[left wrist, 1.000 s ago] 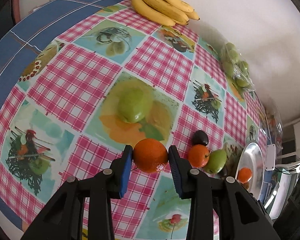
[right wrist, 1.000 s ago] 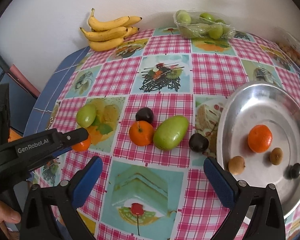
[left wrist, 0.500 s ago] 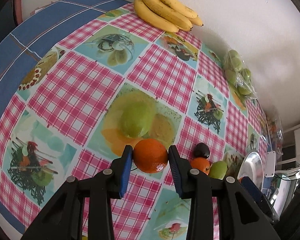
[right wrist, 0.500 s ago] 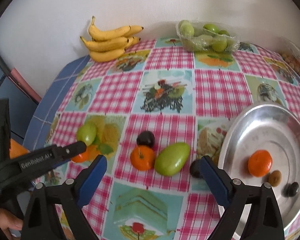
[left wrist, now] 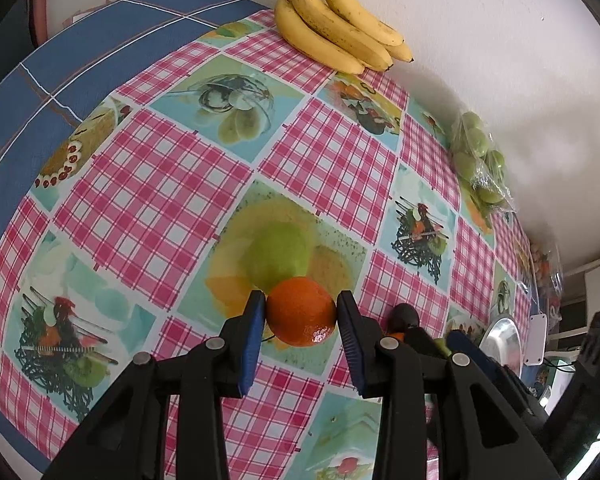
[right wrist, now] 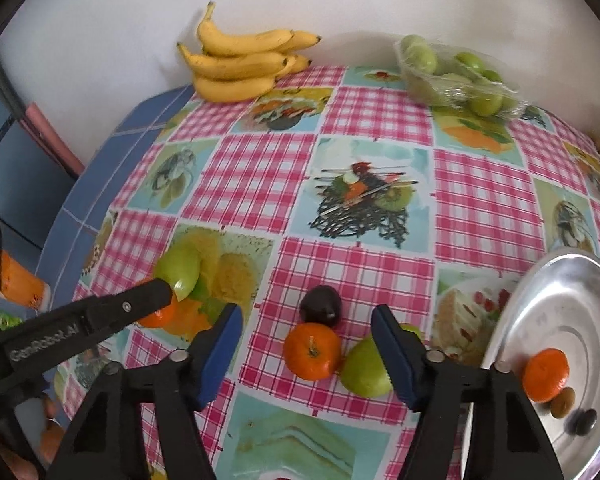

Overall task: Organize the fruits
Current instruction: 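Close the right gripper on the orange, then carry both held oranges over the steel plate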

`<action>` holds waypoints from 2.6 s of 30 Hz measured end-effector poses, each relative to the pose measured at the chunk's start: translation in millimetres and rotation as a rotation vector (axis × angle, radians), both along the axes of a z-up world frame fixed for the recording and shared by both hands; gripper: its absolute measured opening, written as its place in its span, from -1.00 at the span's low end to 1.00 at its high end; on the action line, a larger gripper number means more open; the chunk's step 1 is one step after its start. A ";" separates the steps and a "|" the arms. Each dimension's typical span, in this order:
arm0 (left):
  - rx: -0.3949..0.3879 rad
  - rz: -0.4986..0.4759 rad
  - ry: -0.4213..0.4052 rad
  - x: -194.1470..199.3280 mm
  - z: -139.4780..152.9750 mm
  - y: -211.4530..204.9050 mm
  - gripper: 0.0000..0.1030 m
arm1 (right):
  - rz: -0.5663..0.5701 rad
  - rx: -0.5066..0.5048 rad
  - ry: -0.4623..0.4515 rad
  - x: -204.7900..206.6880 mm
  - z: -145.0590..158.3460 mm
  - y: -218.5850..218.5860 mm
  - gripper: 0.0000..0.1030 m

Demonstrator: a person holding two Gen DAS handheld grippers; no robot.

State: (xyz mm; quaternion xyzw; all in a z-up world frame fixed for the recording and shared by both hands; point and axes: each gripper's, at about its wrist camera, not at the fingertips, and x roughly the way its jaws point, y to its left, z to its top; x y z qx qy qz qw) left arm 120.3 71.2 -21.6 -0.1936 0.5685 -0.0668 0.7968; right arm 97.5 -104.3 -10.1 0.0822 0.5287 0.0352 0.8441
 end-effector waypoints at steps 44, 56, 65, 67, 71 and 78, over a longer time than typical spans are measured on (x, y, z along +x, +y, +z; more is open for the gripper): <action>0.034 -0.030 -0.059 -4.5 18.8 -3.7 -0.26 | 0.000 -0.005 -0.016 -22.4 26.7 5.9 -0.25; 0.093 -0.071 -0.064 -10.4 19.7 -24.2 -0.26 | -0.079 0.038 -0.012 -35.4 37.9 -26.4 -0.25; 0.140 -0.138 -0.081 -20.8 22.0 -53.0 -0.26 | -0.162 0.044 -0.016 -43.8 47.6 -63.7 -0.25; 0.144 -0.158 -0.081 -23.8 22.0 -60.6 -0.26 | -0.192 0.051 -0.018 -46.3 50.0 -76.7 -0.25; 0.157 -0.201 -0.095 -31.4 24.2 -77.7 -0.26 | -0.245 0.077 -0.018 -52.7 51.6 -101.1 -0.25; 0.145 -0.270 -0.125 -45.2 31.1 -106.5 -0.26 | -0.350 0.077 -0.016 -66.1 51.6 -145.8 -0.25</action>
